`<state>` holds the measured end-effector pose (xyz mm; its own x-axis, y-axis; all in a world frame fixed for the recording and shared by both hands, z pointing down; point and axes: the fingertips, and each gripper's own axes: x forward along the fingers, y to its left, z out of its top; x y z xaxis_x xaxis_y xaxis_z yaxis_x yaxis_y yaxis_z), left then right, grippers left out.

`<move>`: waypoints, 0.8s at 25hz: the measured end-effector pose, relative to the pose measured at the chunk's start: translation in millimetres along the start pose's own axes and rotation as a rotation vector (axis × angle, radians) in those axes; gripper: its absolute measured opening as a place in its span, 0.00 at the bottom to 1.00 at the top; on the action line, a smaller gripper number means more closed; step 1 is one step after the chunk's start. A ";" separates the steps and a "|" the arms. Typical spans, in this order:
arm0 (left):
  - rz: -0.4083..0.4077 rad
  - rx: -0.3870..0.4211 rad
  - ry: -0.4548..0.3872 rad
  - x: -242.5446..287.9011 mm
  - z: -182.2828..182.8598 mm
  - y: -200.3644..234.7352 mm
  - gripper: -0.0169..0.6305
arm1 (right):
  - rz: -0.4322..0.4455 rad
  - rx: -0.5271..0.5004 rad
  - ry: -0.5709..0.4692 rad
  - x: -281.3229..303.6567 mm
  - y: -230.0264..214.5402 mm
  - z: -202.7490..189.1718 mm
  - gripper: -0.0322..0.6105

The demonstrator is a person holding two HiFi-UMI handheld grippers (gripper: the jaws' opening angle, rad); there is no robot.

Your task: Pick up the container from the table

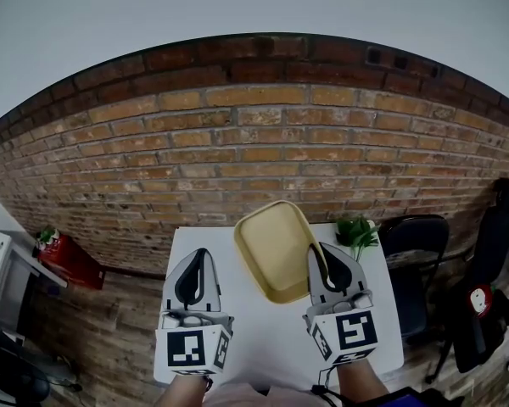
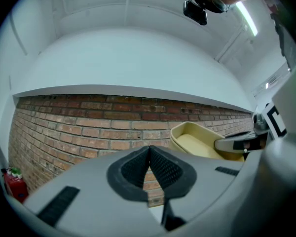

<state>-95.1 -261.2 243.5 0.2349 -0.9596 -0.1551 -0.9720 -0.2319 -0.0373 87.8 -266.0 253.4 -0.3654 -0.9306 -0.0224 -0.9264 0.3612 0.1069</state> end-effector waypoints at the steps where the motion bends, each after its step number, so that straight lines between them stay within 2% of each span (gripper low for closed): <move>1: 0.000 -0.001 -0.001 0.3 0.3 -0.1 0.04 | -0.001 -0.002 0.000 0.0 -0.1 0.2 0.08; 20: -0.003 -0.007 -0.008 -1.0 1.8 -3.3 0.04 | 0.000 -0.016 -0.004 -1.5 1.6 1.7 0.07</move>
<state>-92.2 -259.1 242.0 0.2382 -0.9575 -0.1625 -0.9712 -0.2362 -0.0313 86.8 -263.9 251.9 -0.3657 -0.9304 -0.0260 -0.9247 0.3601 0.1233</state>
